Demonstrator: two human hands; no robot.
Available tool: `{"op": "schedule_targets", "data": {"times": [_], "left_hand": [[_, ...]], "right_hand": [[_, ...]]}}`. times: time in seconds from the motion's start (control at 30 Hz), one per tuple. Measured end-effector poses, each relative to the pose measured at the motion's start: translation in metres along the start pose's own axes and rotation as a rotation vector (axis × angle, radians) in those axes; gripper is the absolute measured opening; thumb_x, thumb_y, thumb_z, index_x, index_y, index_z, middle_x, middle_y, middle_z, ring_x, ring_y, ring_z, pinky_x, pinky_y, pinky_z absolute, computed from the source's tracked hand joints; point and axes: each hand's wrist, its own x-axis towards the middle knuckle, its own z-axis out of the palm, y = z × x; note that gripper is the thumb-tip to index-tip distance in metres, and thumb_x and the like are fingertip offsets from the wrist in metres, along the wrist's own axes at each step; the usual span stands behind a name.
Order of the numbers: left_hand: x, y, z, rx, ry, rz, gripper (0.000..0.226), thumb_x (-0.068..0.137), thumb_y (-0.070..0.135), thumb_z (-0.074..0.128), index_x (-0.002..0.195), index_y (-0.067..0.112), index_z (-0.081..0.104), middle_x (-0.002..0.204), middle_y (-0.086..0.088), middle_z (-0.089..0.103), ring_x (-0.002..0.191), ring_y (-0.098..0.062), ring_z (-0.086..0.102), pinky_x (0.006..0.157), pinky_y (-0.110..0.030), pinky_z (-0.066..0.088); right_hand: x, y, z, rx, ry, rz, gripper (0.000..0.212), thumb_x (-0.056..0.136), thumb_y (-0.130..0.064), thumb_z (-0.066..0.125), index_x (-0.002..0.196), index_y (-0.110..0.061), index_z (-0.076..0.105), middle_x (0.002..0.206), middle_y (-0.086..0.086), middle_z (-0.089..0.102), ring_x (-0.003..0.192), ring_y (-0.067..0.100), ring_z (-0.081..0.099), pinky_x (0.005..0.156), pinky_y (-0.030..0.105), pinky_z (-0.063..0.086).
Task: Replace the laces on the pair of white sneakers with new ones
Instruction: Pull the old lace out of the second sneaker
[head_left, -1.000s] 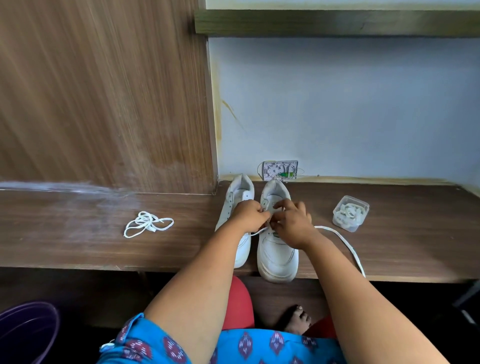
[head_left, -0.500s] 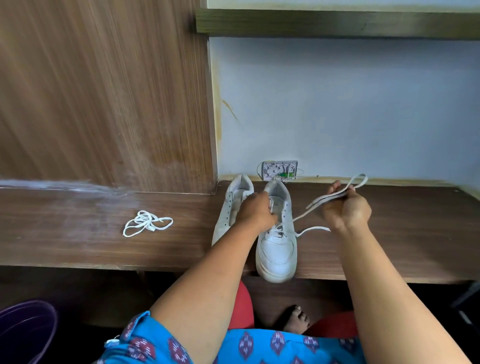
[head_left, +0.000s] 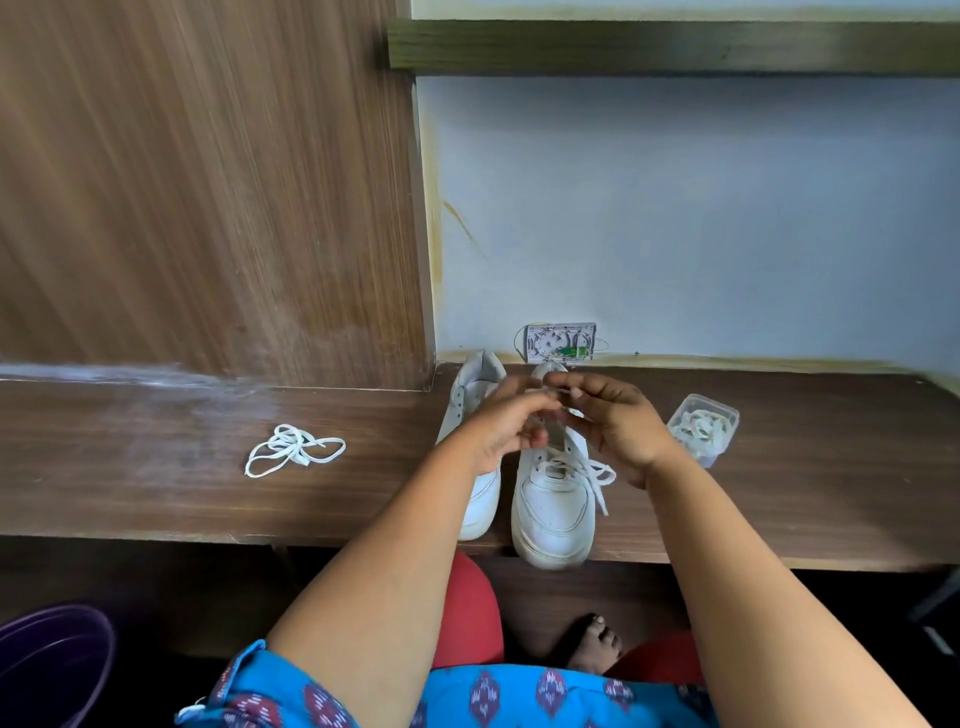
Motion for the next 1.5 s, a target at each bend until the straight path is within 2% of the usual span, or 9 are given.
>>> {"op": "schedule_targets", "data": {"times": [0.13, 0.23, 0.37, 0.6, 0.8, 0.93, 1.1, 1.3, 1.5], "left_hand": [[0.001, -0.010, 0.009, 0.144, -0.071, -0.025, 0.007, 0.093, 0.013, 0.060, 0.089, 0.018, 0.062, 0.078, -0.001, 0.061, 0.056, -0.009, 0.051, 0.058, -0.020, 0.050], [0.006, -0.016, 0.012, 0.681, 0.046, 0.186, 0.013, 0.084, 0.011, 0.068, 0.093, 0.019, 0.062, 0.075, 0.005, 0.055, 0.066, -0.011, 0.051, 0.061, -0.020, 0.043], [0.005, -0.015, 0.014, 0.840, 0.115, 0.272, 0.035, 0.080, 0.007, 0.064, 0.112, 0.019, 0.058, 0.099, 0.006, 0.050, 0.081, -0.010, 0.052, 0.072, -0.022, 0.043], [0.006, -0.018, 0.018, 0.850, -0.110, 0.262, 0.073, 0.072, 0.014, 0.078, 0.135, 0.021, 0.041, 0.119, 0.004, 0.055, 0.099, -0.014, 0.058, 0.081, -0.023, 0.047], [0.009, 0.001, 0.009, -0.178, 0.239, 0.141, 0.022, 0.097, 0.008, 0.045, 0.080, 0.013, 0.059, 0.060, 0.000, 0.052, 0.049, -0.009, 0.046, 0.047, -0.019, 0.037], [0.016, 0.018, -0.019, -0.819, 0.671, 0.263, 0.026, 0.098, 0.004, 0.039, 0.075, 0.012, 0.050, 0.051, 0.000, 0.057, 0.042, -0.007, 0.052, 0.039, -0.014, 0.040], [0.027, -0.005, -0.035, 0.024, 0.865, -0.001, 0.052, 0.074, 0.032, 0.068, 0.117, 0.009, 0.049, 0.123, -0.009, 0.048, 0.095, -0.030, 0.062, 0.079, -0.033, 0.055], [0.006, -0.006, 0.001, 0.922, 0.347, 0.166, 0.019, 0.079, 0.023, 0.069, 0.097, 0.027, 0.064, 0.113, -0.001, 0.049, 0.103, -0.018, 0.055, 0.084, -0.028, 0.046], [0.004, -0.022, 0.028, 1.448, 0.088, 0.153, 0.030, 0.088, 0.019, 0.056, 0.117, 0.011, 0.063, 0.131, -0.012, 0.041, 0.124, -0.031, 0.040, 0.094, -0.041, 0.045]], "right_hand": [[0.002, 0.000, 0.001, -0.018, 0.074, -0.016, 0.032, 0.094, 0.012, 0.040, 0.100, -0.003, 0.068, 0.093, 0.011, 0.071, 0.095, 0.019, 0.066, 0.080, 0.022, 0.055], [0.004, 0.004, -0.009, -0.653, 0.314, -0.053, 0.030, 0.089, 0.005, 0.048, 0.094, -0.014, 0.070, 0.086, -0.002, 0.067, 0.084, 0.014, 0.059, 0.068, 0.014, 0.043], [-0.001, 0.012, -0.025, -1.322, 0.060, 0.320, 0.015, 0.085, -0.034, 0.069, 0.085, -0.021, 0.062, 0.081, -0.006, 0.057, 0.079, 0.013, 0.053, 0.059, 0.018, 0.037], [0.002, 0.004, -0.015, -1.079, 0.175, 0.029, 0.019, 0.094, -0.027, 0.056, 0.076, -0.021, 0.057, 0.069, -0.005, 0.061, 0.072, 0.017, 0.058, 0.059, 0.024, 0.039], [0.005, -0.002, -0.005, -0.403, 0.356, -0.146, 0.014, 0.092, -0.027, 0.056, 0.084, -0.022, 0.067, 0.082, -0.002, 0.067, 0.079, 0.014, 0.060, 0.077, 0.043, 0.051], [0.003, 0.009, -0.018, -0.853, 0.291, -0.159, 0.034, 0.092, -0.004, 0.046, 0.099, -0.030, 0.066, 0.097, -0.001, 0.061, 0.083, 0.015, 0.056, 0.075, 0.026, 0.043], [0.005, 0.021, -0.018, -1.236, -0.040, 0.035, 0.053, 0.091, 0.004, 0.037, 0.127, -0.030, 0.057, 0.114, 0.007, 0.041, 0.096, 0.022, 0.054, 0.083, 0.023, 0.043], [0.004, 0.021, -0.019, -1.292, -0.066, 0.055, 0.065, 0.088, 0.007, 0.036, 0.138, -0.033, 0.048, 0.119, 0.007, 0.037, 0.101, 0.026, 0.052, 0.096, 0.033, 0.046], [0.007, 0.022, -0.016, -1.304, 0.080, 0.023, 0.021, 0.092, -0.014, 0.046, 0.105, -0.016, 0.062, 0.094, 0.014, 0.067, 0.078, 0.027, 0.058, 0.066, 0.030, 0.044]]}}
